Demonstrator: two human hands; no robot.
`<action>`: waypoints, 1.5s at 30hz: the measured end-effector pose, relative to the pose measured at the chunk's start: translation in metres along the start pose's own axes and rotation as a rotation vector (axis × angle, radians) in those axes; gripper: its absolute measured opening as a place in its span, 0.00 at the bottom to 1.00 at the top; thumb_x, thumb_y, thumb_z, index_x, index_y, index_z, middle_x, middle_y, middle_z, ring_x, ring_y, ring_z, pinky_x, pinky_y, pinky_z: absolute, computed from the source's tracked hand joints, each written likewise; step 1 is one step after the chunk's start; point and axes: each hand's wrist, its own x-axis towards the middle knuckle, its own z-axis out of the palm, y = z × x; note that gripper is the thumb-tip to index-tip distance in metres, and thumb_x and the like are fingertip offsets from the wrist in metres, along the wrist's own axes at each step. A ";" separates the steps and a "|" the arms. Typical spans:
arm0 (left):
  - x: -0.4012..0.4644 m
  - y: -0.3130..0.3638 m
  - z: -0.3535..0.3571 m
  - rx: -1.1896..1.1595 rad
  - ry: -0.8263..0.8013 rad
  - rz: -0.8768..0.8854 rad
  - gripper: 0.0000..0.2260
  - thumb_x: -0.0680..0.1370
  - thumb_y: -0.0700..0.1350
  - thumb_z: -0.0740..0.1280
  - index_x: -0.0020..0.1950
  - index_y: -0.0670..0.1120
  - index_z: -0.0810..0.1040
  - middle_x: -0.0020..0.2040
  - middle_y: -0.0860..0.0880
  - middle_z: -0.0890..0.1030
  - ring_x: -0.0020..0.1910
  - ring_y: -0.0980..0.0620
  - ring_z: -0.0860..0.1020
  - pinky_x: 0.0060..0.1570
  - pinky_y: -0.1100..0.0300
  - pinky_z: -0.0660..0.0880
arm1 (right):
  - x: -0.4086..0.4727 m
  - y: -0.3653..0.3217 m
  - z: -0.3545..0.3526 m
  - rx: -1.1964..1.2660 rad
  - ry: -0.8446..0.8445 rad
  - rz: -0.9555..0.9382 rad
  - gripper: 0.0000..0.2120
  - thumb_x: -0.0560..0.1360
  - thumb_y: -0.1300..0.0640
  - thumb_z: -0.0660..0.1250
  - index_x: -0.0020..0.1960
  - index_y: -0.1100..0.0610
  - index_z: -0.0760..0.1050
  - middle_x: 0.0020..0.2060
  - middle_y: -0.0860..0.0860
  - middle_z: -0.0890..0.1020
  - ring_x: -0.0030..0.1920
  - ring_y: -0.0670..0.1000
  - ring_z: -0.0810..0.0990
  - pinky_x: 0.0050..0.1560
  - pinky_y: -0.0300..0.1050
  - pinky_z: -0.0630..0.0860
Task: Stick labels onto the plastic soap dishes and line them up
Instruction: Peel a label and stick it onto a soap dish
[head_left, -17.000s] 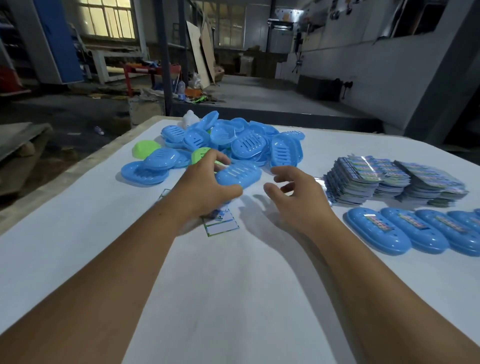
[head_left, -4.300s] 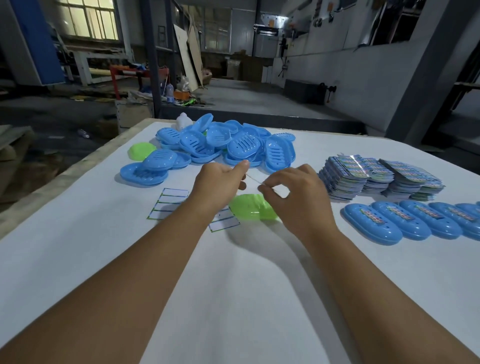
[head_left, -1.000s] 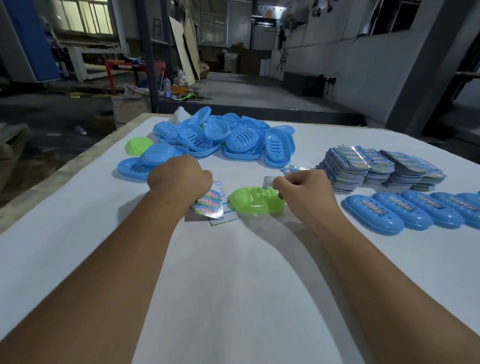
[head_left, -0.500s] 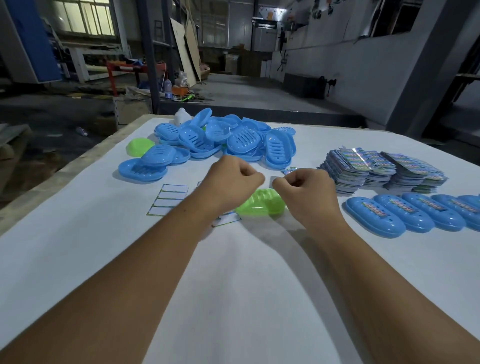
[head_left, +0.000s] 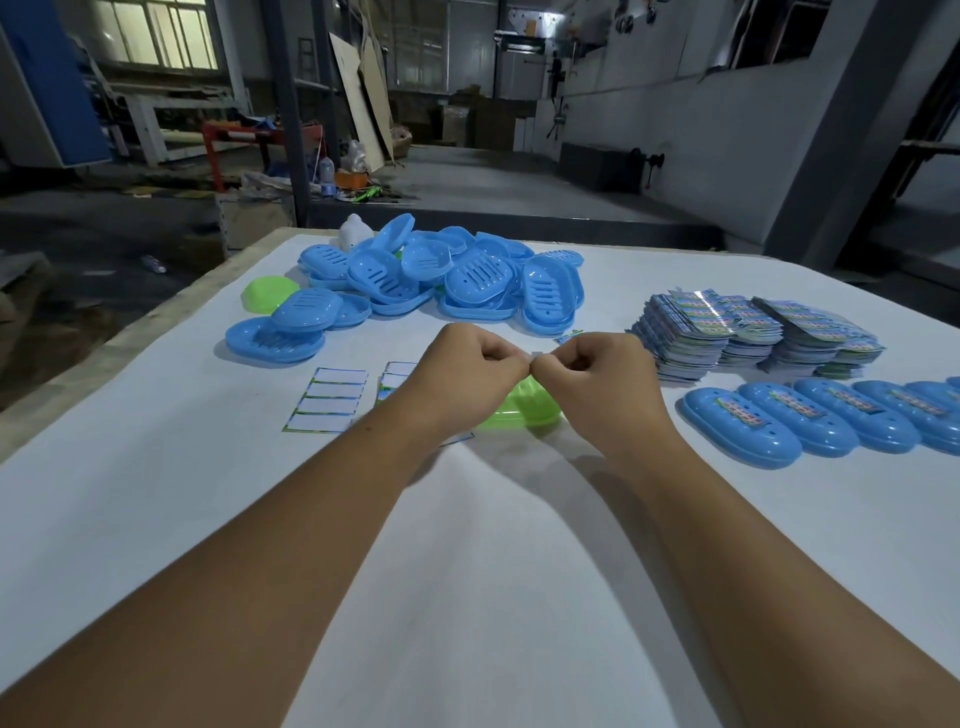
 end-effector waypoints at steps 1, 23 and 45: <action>0.000 0.000 0.000 -0.026 -0.003 -0.009 0.08 0.77 0.46 0.70 0.38 0.50 0.85 0.42 0.49 0.86 0.36 0.59 0.79 0.36 0.70 0.74 | 0.000 0.000 0.000 0.001 -0.001 -0.013 0.14 0.69 0.54 0.70 0.26 0.55 0.72 0.20 0.43 0.71 0.24 0.43 0.67 0.27 0.34 0.63; 0.004 -0.003 -0.010 -0.068 0.116 -0.171 0.10 0.72 0.52 0.74 0.41 0.44 0.84 0.33 0.50 0.76 0.30 0.53 0.71 0.32 0.62 0.68 | 0.008 0.007 -0.004 0.054 -0.057 0.120 0.15 0.73 0.53 0.71 0.30 0.57 0.76 0.22 0.45 0.68 0.25 0.45 0.63 0.30 0.42 0.62; 0.008 -0.012 -0.011 0.450 0.080 -0.177 0.12 0.72 0.53 0.69 0.44 0.44 0.83 0.38 0.46 0.82 0.43 0.45 0.81 0.43 0.52 0.77 | 0.011 0.017 0.007 -0.064 -0.208 0.167 0.16 0.71 0.48 0.76 0.29 0.53 0.78 0.20 0.41 0.76 0.22 0.40 0.71 0.32 0.40 0.67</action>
